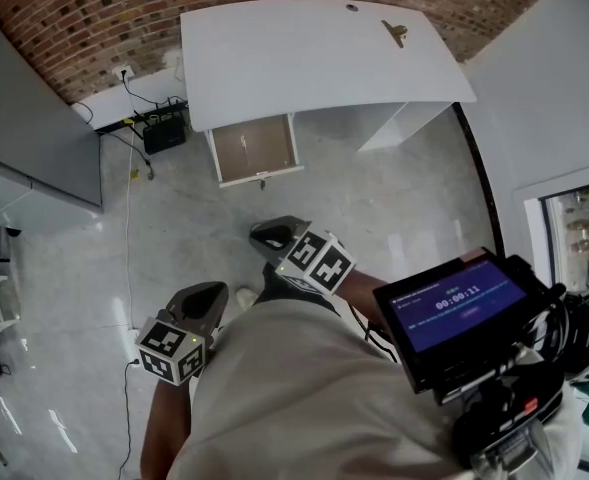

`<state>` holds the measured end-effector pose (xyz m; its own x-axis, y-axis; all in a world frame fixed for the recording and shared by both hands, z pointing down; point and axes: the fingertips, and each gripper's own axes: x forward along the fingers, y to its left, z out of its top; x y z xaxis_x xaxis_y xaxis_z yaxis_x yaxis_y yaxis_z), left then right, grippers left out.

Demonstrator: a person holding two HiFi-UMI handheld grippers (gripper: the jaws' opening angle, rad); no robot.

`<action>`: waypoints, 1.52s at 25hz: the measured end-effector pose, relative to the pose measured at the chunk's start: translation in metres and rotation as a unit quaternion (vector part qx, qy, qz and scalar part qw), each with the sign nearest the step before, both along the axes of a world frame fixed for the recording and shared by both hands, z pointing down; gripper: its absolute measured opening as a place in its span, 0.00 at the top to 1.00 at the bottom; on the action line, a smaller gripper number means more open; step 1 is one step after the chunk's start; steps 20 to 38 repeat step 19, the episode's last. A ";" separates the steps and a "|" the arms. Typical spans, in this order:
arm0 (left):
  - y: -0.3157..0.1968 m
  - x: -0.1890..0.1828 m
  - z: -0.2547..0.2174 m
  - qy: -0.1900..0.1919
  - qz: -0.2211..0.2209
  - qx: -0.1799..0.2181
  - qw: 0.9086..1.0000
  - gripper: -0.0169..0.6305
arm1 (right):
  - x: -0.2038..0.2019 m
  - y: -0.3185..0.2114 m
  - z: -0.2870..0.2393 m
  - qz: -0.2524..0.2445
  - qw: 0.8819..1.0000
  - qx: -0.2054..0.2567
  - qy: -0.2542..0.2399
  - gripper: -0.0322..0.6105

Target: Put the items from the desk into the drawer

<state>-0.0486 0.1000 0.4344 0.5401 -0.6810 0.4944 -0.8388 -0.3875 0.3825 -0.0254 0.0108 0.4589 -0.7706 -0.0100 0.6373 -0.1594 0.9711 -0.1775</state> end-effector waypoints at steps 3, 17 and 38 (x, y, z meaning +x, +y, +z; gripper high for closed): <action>-0.001 0.000 0.000 0.001 0.001 0.000 1.000 0.96 | 0.001 0.000 0.001 0.000 1.000 -0.001 0.001 0.95; 0.001 0.007 0.003 0.006 0.004 -0.005 1.000 0.96 | 0.005 0.000 0.007 0.003 1.000 -0.003 0.006 0.95; 0.000 0.007 0.002 0.007 0.005 -0.004 1.000 0.96 | 0.006 0.000 0.007 0.004 1.000 -0.003 0.008 0.95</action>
